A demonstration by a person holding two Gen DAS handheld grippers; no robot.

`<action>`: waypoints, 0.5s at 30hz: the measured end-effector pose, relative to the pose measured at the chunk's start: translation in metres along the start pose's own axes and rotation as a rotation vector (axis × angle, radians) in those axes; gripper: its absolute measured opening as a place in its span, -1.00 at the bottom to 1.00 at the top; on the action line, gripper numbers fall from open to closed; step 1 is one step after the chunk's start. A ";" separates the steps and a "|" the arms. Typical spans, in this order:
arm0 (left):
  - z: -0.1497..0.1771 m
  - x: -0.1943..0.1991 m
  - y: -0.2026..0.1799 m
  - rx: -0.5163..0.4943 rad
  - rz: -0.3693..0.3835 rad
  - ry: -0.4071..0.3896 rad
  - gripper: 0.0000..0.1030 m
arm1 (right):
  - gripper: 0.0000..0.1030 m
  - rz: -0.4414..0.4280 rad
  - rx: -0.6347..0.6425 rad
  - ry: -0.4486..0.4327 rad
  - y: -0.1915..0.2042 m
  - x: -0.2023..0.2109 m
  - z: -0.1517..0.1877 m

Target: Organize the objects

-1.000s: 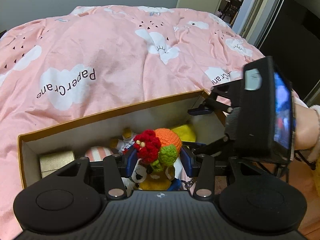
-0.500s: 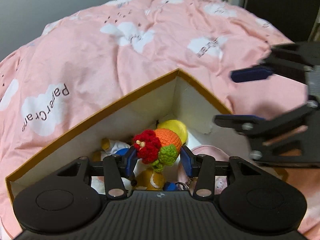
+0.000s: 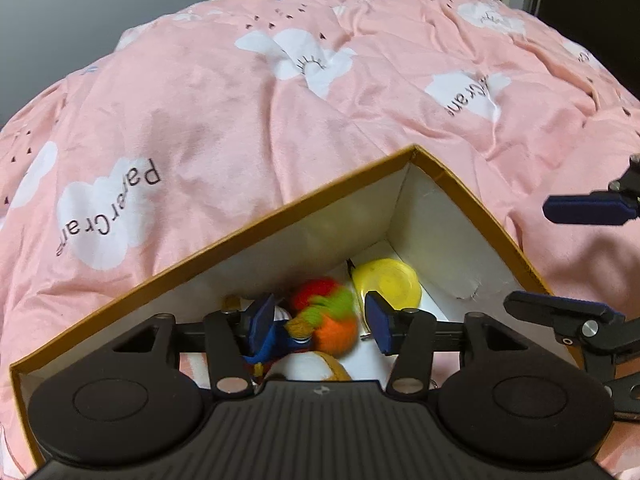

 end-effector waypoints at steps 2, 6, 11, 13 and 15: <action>-0.002 0.011 0.004 0.022 0.000 -0.027 0.15 | 0.19 -0.003 -0.009 -0.006 0.000 0.002 -0.001; -0.003 0.052 0.011 0.055 0.007 -0.118 0.15 | 0.21 -0.023 -0.051 -0.022 0.004 0.016 -0.004; 0.004 0.125 0.021 0.095 -0.032 -0.272 0.15 | 0.32 -0.068 -0.124 -0.063 0.018 0.050 -0.010; 0.011 0.152 0.025 0.112 -0.060 -0.320 0.15 | 0.38 -0.088 -0.141 -0.090 0.028 0.068 -0.014; 0.019 0.180 0.029 0.128 -0.100 -0.360 0.15 | 0.46 -0.097 -0.150 -0.119 0.038 0.087 -0.016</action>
Point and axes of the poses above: each gripper's, at about its wrist camera, not at the fingertips, and x roughly against the way its jaws point, y to its left, z to its underside, the point moved 9 cm from there along -x, roughly the way its jaws point, and after that the axes turned 2 degrees about -z, right-handed, at the moved point
